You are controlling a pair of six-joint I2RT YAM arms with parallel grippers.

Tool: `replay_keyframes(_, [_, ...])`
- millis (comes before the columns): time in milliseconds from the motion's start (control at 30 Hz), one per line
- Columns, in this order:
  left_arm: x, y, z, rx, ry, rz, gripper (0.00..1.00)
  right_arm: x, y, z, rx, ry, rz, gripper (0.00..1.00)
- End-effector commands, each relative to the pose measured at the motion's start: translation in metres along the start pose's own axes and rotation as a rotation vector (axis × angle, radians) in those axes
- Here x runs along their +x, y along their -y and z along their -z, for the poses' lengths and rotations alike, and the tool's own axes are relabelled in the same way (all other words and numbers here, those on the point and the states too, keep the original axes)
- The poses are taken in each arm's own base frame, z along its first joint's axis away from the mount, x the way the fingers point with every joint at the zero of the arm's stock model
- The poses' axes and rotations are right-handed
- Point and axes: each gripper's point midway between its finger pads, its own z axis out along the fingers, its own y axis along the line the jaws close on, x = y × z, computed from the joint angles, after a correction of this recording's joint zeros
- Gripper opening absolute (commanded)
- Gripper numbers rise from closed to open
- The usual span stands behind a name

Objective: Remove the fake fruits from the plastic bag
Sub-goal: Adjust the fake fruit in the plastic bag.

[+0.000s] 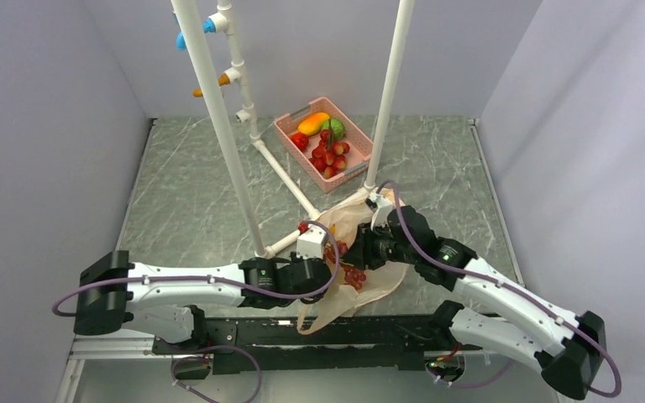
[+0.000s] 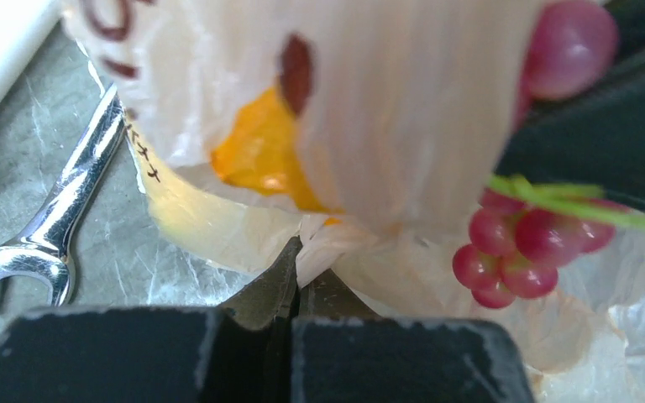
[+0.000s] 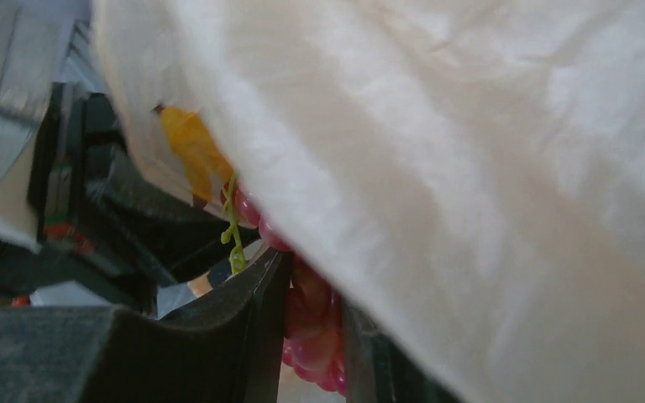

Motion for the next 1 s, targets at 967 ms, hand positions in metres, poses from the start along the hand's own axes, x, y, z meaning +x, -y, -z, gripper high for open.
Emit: replay_keyframes(967, [0.006,0.016,-0.003,0.045,-0.012,0.003,0.00,0.009,0.015,-0.006,0.047,-0.007,-0.022,0.46])
